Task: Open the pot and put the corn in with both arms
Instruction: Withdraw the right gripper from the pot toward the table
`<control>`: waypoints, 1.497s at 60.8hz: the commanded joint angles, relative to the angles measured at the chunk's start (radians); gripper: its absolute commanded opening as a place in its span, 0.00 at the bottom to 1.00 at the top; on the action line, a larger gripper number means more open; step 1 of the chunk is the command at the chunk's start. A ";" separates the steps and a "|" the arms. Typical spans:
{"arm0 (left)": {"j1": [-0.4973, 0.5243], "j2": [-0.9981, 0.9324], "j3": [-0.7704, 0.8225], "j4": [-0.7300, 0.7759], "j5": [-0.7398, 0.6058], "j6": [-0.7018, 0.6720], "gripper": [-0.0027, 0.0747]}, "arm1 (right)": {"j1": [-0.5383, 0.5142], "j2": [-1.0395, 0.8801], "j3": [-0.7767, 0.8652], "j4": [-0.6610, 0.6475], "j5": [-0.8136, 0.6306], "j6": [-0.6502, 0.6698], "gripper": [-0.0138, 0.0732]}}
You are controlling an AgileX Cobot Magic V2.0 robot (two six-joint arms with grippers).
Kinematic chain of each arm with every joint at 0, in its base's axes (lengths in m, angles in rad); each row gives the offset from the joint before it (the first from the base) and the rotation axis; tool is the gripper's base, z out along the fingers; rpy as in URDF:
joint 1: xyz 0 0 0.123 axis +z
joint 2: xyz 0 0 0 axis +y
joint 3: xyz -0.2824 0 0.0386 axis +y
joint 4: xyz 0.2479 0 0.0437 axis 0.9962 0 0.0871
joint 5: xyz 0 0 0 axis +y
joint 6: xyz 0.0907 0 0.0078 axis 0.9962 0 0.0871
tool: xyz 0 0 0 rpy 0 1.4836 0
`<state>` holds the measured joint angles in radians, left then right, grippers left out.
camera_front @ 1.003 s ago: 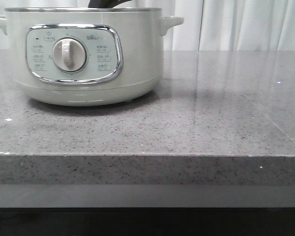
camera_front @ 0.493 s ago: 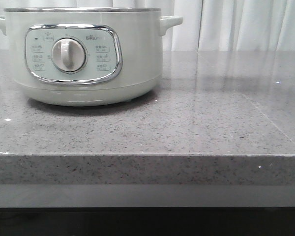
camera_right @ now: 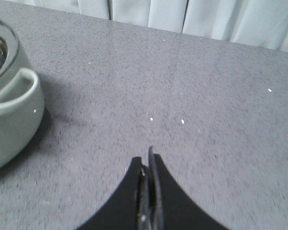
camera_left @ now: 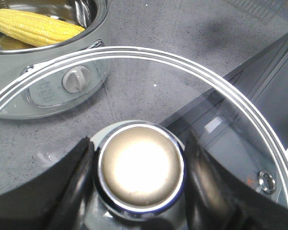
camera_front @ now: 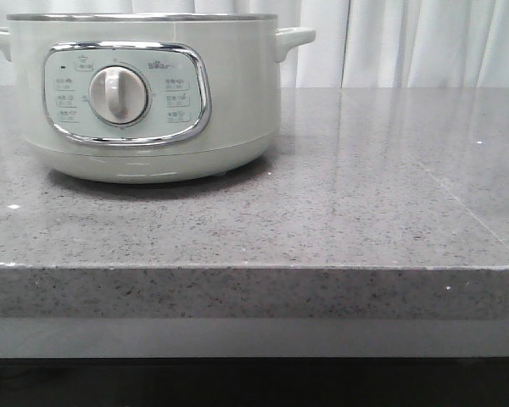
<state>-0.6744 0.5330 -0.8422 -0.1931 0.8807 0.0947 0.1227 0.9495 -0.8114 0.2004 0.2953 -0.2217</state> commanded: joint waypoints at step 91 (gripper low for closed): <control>0.267 1.097 -1.094 -0.008 0.089 0.011 0.18 | -0.007 -0.520 0.390 0.006 -0.163 0.001 0.09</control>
<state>-0.4223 1.6618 -1.8865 -0.1625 1.0633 0.0967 0.1211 0.4273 -0.3976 0.2004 0.2053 -0.2217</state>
